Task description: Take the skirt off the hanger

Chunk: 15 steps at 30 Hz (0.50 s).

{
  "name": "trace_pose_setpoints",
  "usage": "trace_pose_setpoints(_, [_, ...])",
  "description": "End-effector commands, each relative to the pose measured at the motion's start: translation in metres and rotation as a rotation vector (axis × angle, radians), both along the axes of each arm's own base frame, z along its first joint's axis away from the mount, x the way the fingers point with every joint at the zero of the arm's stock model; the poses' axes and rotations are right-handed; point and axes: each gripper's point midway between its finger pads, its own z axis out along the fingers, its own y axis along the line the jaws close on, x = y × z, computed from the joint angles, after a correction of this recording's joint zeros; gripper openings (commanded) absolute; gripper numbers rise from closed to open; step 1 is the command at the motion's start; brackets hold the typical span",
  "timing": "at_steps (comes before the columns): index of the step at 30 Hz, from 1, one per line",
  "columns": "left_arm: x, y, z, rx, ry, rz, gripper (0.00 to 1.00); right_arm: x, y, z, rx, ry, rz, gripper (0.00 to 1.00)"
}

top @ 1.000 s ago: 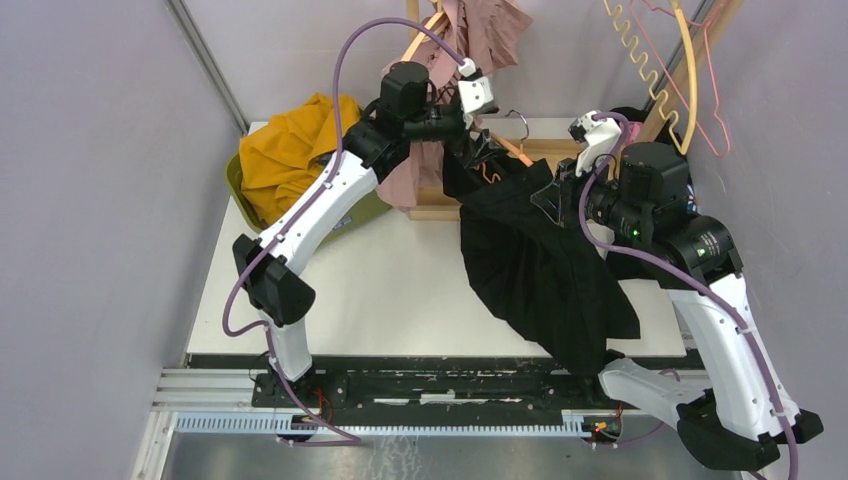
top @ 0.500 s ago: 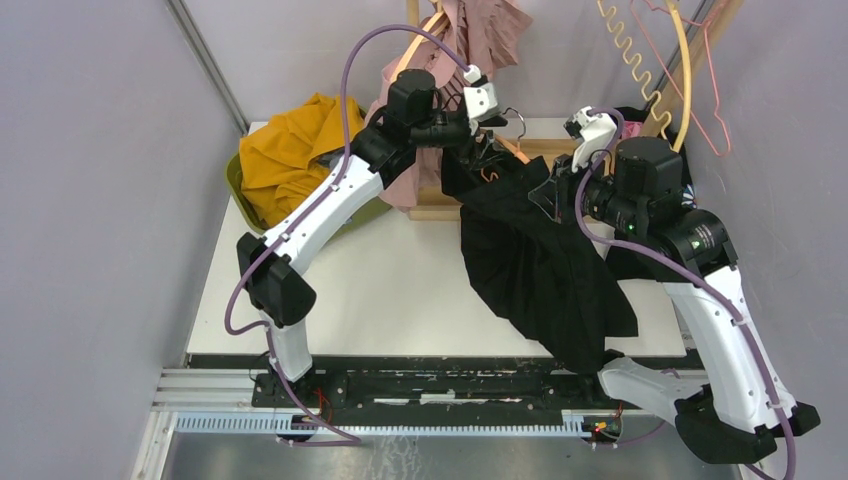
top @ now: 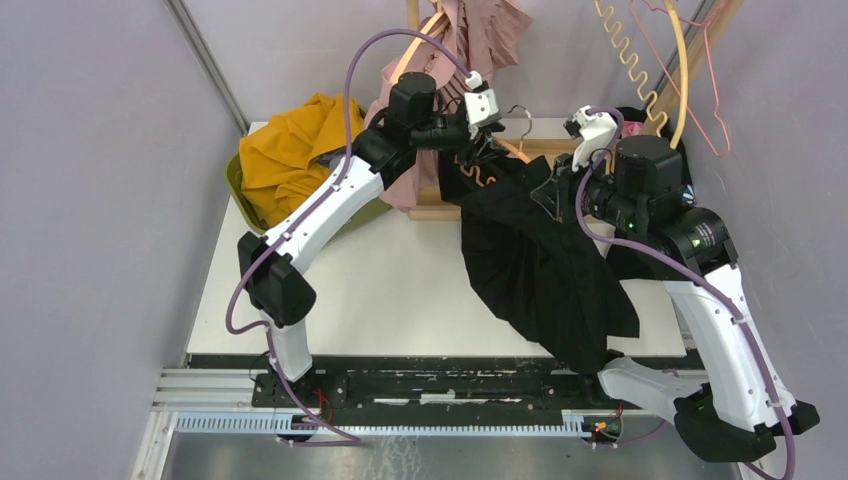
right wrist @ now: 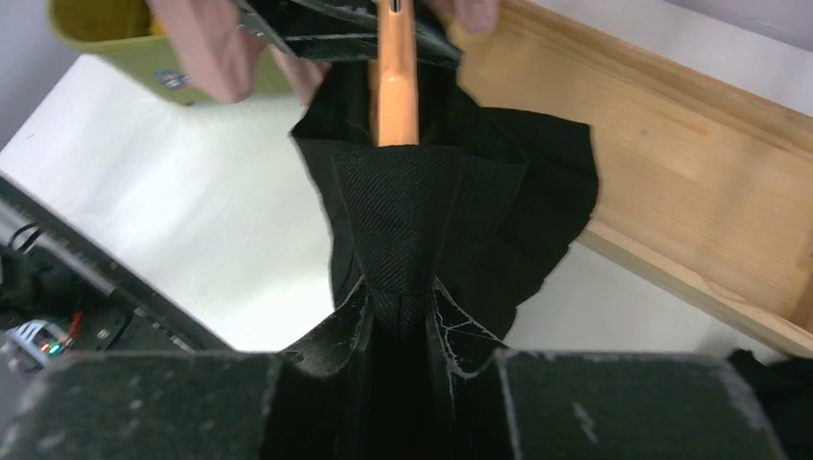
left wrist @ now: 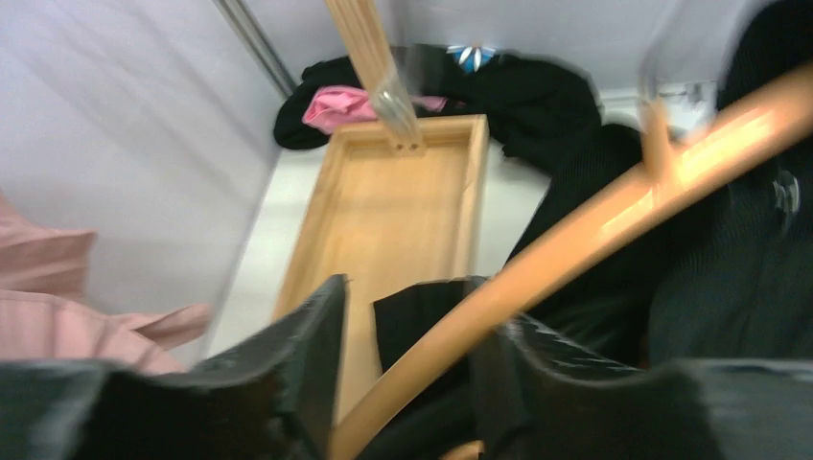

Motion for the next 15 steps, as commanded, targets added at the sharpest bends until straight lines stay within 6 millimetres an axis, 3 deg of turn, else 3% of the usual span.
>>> trace_pose_setpoints(1, [0.0,0.005,0.016,-0.018,-0.036,0.032,0.28,0.004,0.003,0.048,0.067,-0.158,0.008,0.01])
trace_pose_setpoints(3, [0.003,0.006,0.017,-0.019,-0.039,0.048,0.05,0.004,0.003,0.047,0.064,-0.156,0.009,0.01])
trace_pose_setpoints(15, [0.018,0.011,0.028,-0.041,-0.037,0.144,0.03,0.007,0.003,0.046,0.059,-0.155,0.004,0.01])
